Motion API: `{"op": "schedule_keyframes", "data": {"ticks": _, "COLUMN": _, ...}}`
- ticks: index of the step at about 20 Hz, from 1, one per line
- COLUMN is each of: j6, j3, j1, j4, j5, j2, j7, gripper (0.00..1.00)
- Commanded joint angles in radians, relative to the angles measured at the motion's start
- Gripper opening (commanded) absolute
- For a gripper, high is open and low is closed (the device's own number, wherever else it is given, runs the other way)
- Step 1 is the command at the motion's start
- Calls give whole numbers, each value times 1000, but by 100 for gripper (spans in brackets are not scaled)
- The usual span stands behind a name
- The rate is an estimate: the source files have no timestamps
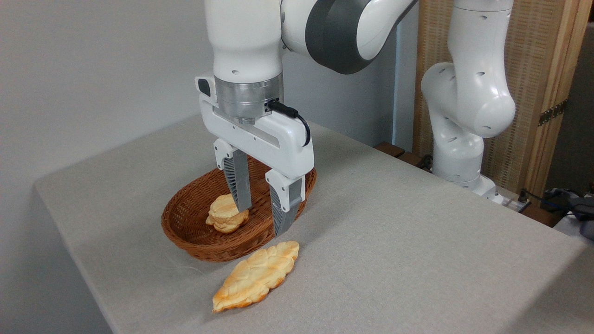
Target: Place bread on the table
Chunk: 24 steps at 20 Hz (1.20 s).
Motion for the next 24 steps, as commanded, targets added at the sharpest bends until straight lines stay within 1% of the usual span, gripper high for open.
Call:
{"op": "schedule_keyframes", "data": {"ticks": 1, "j6": -7, "j3": 1, "j1": -13, "j4": 0, "j5": 5, "j2": -18, "j7": 2, "gripper": 100}}
{"op": "schedule_keyframes", "data": {"ticks": 14, "j6": -4, "j3": -7, "j1": -14, "j4": 0, "j5": 2, "j2": -20, "j7": -3, "gripper": 100}}
{"op": "schedule_keyframes", "data": {"ticks": 20, "j6": 10, "j3": -85, "j1": -16, "j4": -3, "j5": -3, "j2": -24, "j7": -22, "gripper": 100}}
{"op": "schedule_keyframes", "data": {"ticks": 21, "j6": 11, "j3": -106, "j1": -16, "j4": -4, "j5": -3, "j2": -24, "j7": -31, "gripper": 100}}
{"op": "schedule_keyframes", "data": {"ticks": 24, "j6": 22, "j3": -139, "j1": -18, "j4": -11, "j5": -9, "j2": -23, "j7": -54, "gripper": 100}}
